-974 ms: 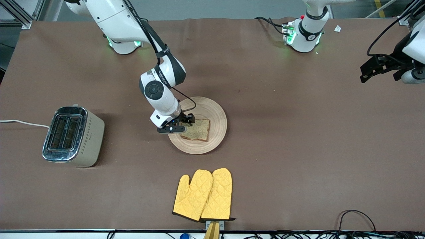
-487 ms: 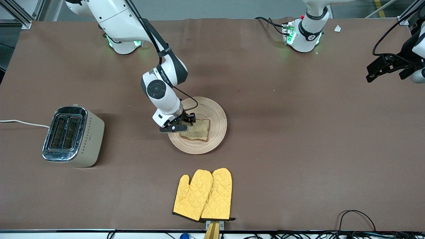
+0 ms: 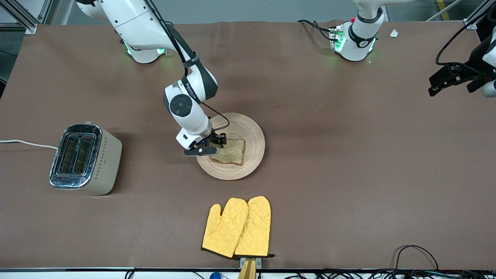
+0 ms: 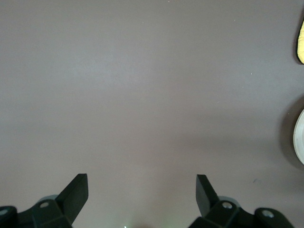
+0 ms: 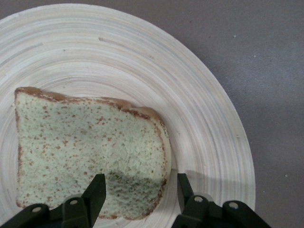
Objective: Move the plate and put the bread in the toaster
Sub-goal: 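Lower the right gripper onto the bread slice and close it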
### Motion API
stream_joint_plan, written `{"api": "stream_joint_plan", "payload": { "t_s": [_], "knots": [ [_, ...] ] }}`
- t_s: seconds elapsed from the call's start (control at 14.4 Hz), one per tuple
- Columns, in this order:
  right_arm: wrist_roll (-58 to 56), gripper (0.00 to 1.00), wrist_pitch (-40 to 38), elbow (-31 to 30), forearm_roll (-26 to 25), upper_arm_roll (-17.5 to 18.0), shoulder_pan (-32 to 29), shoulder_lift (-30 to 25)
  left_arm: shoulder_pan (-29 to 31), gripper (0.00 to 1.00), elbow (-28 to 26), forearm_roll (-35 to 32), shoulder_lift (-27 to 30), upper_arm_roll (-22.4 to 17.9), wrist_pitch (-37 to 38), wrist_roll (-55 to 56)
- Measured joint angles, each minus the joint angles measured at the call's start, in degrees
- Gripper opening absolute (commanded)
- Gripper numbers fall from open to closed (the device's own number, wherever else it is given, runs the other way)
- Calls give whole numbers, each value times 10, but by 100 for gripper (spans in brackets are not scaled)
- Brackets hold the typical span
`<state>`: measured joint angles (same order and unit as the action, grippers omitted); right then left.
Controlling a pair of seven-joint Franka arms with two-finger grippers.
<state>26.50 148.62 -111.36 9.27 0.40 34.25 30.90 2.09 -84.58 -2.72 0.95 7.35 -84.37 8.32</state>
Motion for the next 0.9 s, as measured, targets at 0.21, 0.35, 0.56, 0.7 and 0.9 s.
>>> {"api": "stream_joint_plan", "payload": {
  "t_s": [0.21,0.35,0.56,0.7,0.9],
  "knots": [
    [0,56,4,-2,0,1,3,1,0,100,-1,0,0,0,0,0],
    [0,52,5,-2,0,0,3,1,0,100,-1,0,0,0,0,0],
    [0,47,10,-4,0,0,3,1,0,100,-1,1,0,0,0,0],
    [0,43,10,-4,0,0,3,1,0,100,-1,2,0,0,0,0],
    [0,34,11,-4,0,0,3,1,0,100,-1,3,0,0,0,0]
  ]
}}
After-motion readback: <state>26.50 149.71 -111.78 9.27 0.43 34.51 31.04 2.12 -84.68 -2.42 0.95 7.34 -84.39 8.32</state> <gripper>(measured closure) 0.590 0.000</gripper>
